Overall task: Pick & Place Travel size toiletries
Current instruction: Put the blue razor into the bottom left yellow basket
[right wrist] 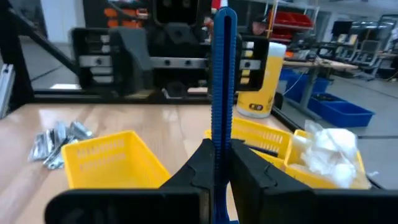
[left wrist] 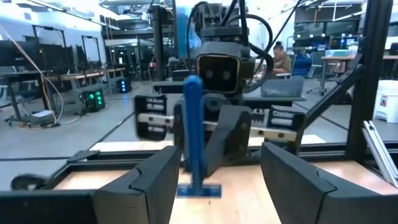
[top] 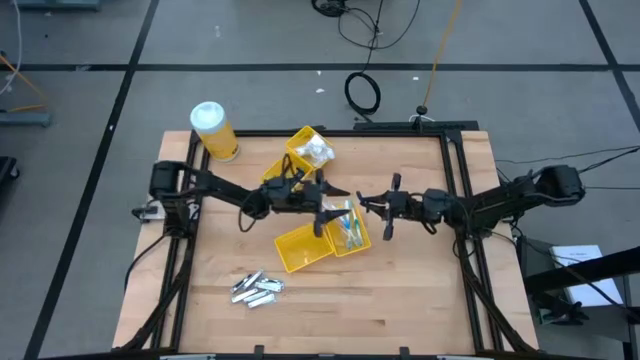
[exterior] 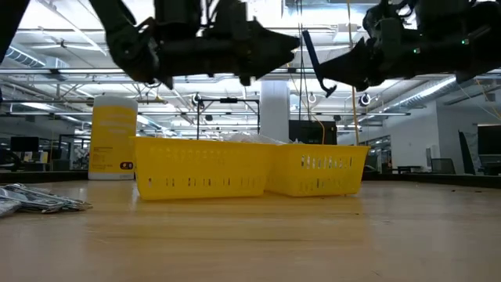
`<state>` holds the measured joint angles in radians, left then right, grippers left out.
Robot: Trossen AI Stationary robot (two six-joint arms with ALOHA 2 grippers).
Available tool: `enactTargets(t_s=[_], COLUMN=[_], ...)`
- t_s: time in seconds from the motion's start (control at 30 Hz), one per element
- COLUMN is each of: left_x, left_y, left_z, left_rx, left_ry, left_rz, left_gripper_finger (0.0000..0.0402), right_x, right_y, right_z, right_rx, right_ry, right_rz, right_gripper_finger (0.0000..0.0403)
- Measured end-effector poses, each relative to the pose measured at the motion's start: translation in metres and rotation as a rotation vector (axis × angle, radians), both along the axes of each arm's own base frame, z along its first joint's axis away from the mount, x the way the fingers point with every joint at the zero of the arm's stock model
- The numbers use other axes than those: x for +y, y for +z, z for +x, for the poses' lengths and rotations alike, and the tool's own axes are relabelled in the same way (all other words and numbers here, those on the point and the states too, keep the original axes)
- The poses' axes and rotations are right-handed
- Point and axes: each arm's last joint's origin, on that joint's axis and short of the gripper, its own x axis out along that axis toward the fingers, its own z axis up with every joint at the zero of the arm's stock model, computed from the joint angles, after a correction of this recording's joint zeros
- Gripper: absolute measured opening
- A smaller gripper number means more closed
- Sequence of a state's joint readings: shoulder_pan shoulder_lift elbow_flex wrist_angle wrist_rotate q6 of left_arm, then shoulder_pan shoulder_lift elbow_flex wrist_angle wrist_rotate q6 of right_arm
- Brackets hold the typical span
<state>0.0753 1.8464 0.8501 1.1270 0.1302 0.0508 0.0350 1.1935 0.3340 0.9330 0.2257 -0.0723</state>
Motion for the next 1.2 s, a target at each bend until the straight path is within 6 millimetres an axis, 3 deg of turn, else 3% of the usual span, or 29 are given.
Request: enactTargets(t_s=[0.23,0.6,0.77,0.97,1.07,1.2], left_x=[0.006,0.013,0.012,0.01,0.012,0.013], left_y=[0.017,0.024,0.024,0.024,0.025,0.033], left_z=[0.032,0.046,0.046,0.046,0.045,0.041], left_rx=[-0.051,0.058,0.059,0.057,0.057,0.079], left_ry=[0.012,0.026,0.016,-0.056,-0.055,-0.039], left_rz=[0.019,0.028,0.041,0.074,0.054,0.049], left_gripper_finger=[0.0223,0.0216,0.0164,0.0029,0.0018,0.0014], right_x=[-0.002,-0.001,-0.001,-0.001,-0.001,-0.002], right_y=[-0.001,0.002,0.002,0.002,0.002,-0.004], right_z=[0.002,0.002,0.001,0.001,0.001,0.001], right_rx=[-0.003,-0.016,-0.018,-0.016,-0.014,0.037], right_ry=[0.032,0.056,0.055,0.055,0.052,0.029], right_rz=[-0.014,-0.055,-0.069,-0.069,-0.068,-0.017], right_gripper_finger=[0.0019,0.0019,0.0019,0.0019,0.0039,0.0104])
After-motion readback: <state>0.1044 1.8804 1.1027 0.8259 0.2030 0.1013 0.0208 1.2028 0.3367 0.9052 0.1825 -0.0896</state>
